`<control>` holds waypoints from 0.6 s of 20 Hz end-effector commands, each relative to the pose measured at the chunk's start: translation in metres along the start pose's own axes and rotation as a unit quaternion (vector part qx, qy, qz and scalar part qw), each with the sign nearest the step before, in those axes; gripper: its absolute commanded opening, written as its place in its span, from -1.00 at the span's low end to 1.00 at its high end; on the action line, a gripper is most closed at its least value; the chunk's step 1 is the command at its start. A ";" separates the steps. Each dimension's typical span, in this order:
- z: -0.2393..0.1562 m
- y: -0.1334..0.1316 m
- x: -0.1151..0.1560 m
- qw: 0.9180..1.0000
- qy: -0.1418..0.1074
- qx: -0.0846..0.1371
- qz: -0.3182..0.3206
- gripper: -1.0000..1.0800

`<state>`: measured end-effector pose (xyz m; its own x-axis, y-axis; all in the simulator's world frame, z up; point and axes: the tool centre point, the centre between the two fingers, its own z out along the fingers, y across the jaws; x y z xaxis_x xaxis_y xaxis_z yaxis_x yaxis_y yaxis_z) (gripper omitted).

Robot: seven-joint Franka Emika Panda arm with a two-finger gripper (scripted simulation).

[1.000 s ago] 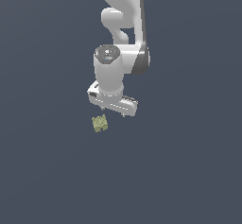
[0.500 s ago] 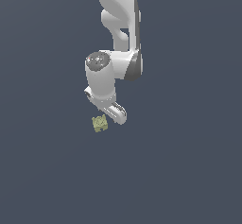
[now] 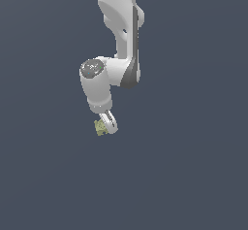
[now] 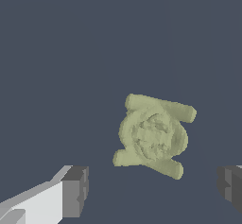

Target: Pick up the object and move it to a goal position.

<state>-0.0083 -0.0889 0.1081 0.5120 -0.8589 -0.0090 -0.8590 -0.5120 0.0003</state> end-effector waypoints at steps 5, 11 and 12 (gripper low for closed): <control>0.007 0.006 0.011 0.997 0.003 0.000 0.071 0.92; 0.011 0.009 0.015 0.995 0.004 0.001 0.102 0.92; 0.011 0.010 0.016 0.995 0.004 0.001 0.104 0.92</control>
<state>-0.0085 -0.1064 0.0976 0.3330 -0.9429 -0.0007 -0.9429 -0.3330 0.0003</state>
